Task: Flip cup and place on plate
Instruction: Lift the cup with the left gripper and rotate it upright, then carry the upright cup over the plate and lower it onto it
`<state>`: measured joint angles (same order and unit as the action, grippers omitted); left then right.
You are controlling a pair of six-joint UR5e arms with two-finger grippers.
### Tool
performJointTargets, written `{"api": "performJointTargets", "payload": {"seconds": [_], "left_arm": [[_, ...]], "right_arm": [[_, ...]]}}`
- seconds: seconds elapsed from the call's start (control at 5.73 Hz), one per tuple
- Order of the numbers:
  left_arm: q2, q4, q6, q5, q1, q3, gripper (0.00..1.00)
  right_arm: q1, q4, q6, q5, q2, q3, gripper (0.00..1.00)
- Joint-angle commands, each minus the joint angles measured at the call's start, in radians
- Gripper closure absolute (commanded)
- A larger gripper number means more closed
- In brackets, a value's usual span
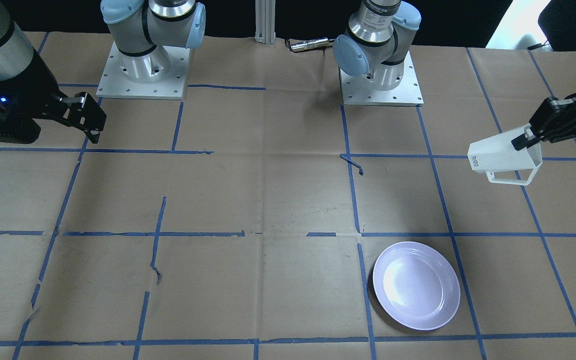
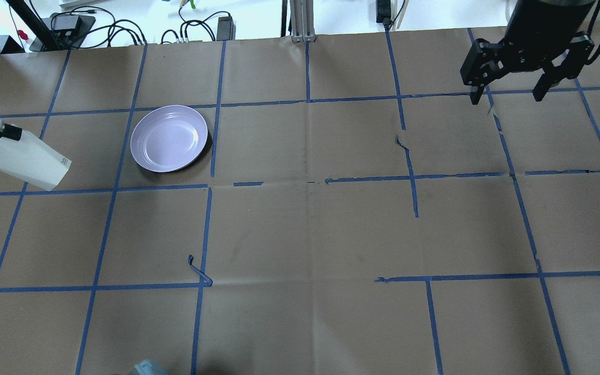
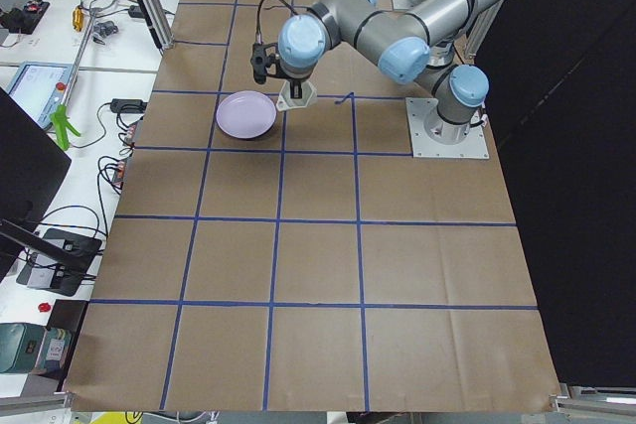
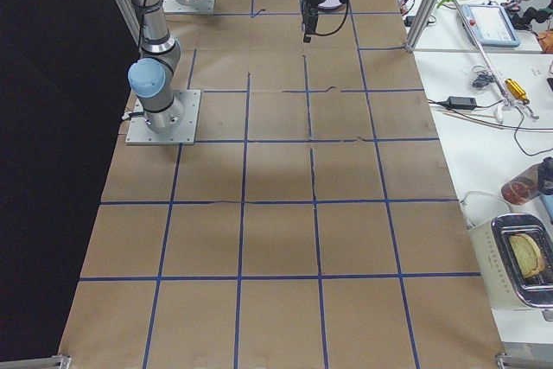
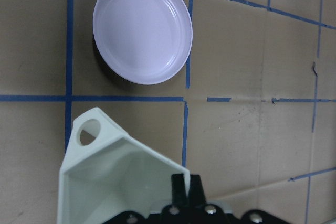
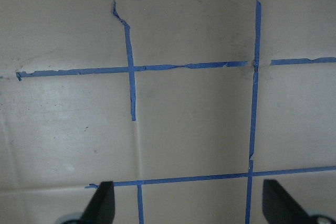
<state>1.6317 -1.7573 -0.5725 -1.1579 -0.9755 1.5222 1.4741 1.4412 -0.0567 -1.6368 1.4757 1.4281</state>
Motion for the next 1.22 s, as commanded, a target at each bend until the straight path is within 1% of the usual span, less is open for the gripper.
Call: {"api": "performJointTargets", "payload": {"seconds": [0.0,0.17,0.35,0.52,0.7,0.87,1.05], "left_arm": [[0.003,0.25,0.315,-0.194,-0.296,0.0,1.0],[0.034,0.366,0.319,-0.266,-0.409,0.001,1.0],[0.075,0.457,0.312,-0.332,-0.484,0.001,1.0],[0.118,0.501,0.275,-0.348,-0.511,0.001,1.0],[0.166,0.574,0.237,-0.35,-0.511,0.003,1.0],[0.233,0.685,0.218,-0.388,-0.511,0.031,1.0],[0.287,0.763,0.186,-0.411,-0.512,0.039,1.0]], "right_arm": [[0.0,-0.001,0.0,0.0,0.0,0.0,0.0],[0.0,-0.001,0.0,0.0,0.0,0.0,0.0],[0.0,-0.001,0.0,0.0,0.0,0.0,0.0],[0.0,0.001,0.0,0.0,0.0,0.0,0.0],[0.0,0.001,0.0,0.0,0.0,0.0,0.0],[0.0,-0.001,0.0,0.0,0.0,0.0,0.0],[0.0,-0.001,0.0,0.0,0.0,0.0,0.0]]}}
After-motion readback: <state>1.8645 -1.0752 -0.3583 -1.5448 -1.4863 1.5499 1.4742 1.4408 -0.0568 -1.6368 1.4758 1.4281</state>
